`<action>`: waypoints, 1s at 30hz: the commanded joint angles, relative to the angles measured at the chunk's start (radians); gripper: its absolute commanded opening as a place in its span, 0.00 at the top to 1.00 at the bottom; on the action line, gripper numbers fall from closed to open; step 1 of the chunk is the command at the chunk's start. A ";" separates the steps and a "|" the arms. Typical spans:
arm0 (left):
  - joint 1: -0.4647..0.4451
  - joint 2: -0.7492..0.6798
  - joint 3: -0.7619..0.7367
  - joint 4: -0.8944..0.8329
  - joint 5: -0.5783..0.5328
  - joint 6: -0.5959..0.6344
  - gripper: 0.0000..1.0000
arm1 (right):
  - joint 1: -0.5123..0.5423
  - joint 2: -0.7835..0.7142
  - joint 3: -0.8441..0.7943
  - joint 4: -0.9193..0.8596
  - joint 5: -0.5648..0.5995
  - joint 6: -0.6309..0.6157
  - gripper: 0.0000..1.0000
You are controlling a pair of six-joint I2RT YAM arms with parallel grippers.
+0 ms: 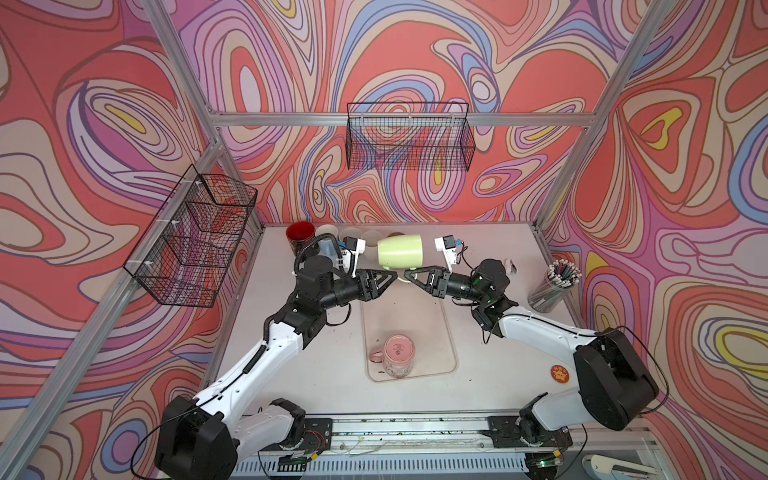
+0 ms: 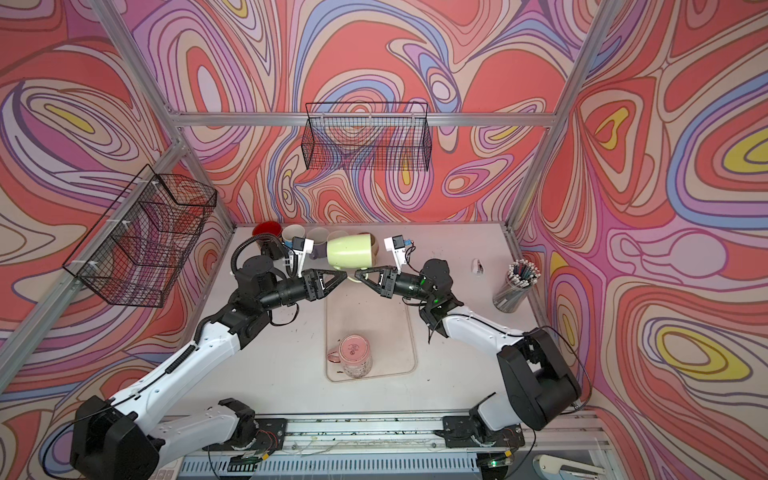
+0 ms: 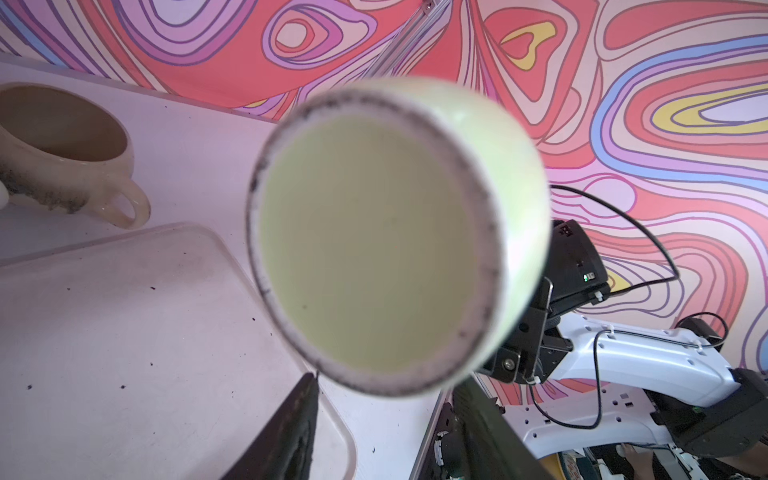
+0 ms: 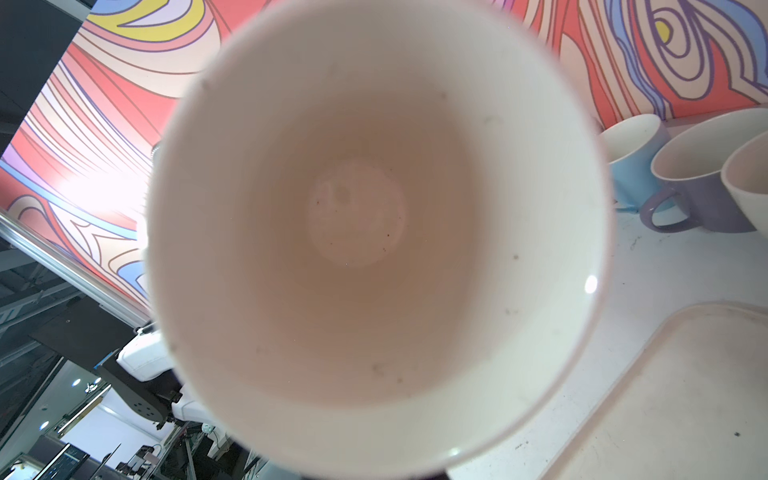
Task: Turn the mug right side up
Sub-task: 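Insert the right gripper into the green mug's opening and grip its rim, then release the green mug and withdraw the left gripper while the right gripper holds it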
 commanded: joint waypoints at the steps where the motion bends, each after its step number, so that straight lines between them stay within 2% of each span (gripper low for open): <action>1: 0.004 -0.061 0.062 -0.096 -0.060 0.076 0.31 | -0.015 -0.063 -0.007 0.040 0.046 -0.042 1.00; 3: 0.006 -0.090 0.077 -0.149 -0.086 0.112 0.25 | -0.023 -0.081 -0.015 0.005 0.060 -0.056 1.00; 7: 0.020 -0.151 0.101 -0.276 -0.132 0.185 0.19 | -0.039 -0.122 -0.023 -0.098 0.094 -0.100 1.00; 11: 0.023 -0.216 0.130 -0.432 -0.232 0.279 0.13 | -0.059 -0.164 -0.032 -0.208 0.128 -0.147 1.00; 18: 0.023 -0.240 0.223 -0.686 -0.411 0.419 0.10 | -0.120 -0.224 -0.004 -0.475 0.205 -0.227 1.00; 23: 0.024 -0.247 0.229 -0.728 -0.512 0.427 0.09 | -0.174 -0.254 0.002 -0.575 0.232 -0.237 1.00; 30: 0.023 -0.278 0.165 -0.704 -0.530 0.396 0.07 | -0.196 -0.265 0.070 -0.793 0.333 -0.312 1.00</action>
